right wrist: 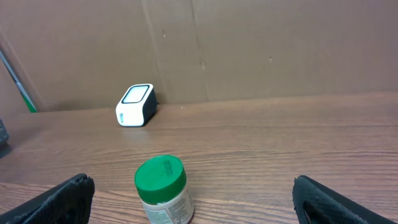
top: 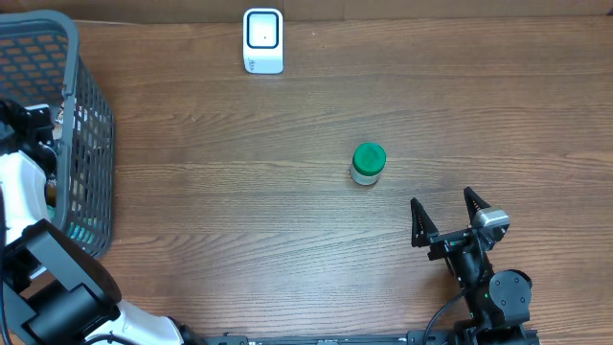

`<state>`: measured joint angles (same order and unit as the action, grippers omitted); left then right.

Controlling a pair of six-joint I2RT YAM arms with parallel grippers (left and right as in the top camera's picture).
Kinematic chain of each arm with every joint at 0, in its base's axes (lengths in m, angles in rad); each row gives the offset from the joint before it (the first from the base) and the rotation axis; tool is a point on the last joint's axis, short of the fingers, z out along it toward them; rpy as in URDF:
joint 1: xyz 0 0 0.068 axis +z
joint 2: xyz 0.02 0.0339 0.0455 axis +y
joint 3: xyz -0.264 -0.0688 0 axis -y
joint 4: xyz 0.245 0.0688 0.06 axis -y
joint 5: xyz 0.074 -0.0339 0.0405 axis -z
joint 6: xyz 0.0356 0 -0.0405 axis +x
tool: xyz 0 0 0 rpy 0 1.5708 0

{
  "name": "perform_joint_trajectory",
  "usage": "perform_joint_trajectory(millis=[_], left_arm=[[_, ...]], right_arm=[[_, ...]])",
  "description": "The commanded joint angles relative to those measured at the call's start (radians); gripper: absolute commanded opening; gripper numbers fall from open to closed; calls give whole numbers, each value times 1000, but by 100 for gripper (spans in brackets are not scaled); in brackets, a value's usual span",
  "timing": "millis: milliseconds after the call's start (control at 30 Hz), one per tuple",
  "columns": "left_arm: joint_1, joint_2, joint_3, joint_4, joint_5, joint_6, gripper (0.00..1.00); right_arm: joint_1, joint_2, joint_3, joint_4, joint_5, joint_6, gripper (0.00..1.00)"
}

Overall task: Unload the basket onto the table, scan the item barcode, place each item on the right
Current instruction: 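Move the left gripper back into the basket toward the brown-labelled bag, then grasp the clear brown-labelled bag with the left gripper and lift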

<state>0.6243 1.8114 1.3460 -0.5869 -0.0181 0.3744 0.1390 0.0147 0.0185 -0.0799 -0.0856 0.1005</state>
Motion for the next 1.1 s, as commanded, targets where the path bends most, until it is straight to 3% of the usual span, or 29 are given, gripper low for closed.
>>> perform_joint_trajectory(millis=[0,233,433,533,633,700,867,900,1067], left_arm=[[6,26,-29,28,15,76,96],[5,102,-31,63,10,75,95],[6,154,-31,93,8,75,85],[5,174,-31,99,8,75,71],[5,176,-31,99,7,75,41],[5,175,-27,98,7,75,29],[3,164,-15,90,-42,53,13],[3,160,-12,89,-54,42,5],[3,107,10,66,-72,-21,4]], right_arm=[[4,-12,-11,5,10,1,100],[4,-12,-11,4,10,1,100],[4,-12,-11,5,10,1,100],[4,-12,-11,5,10,1,100],[4,-12,-11,5,10,1,100],[4,-12,-11,5,10,1,100],[4,-12,-11,5,10,1,100],[4,-12,-11,5,10,1,100],[4,-12,-11,5,10,1,100]])
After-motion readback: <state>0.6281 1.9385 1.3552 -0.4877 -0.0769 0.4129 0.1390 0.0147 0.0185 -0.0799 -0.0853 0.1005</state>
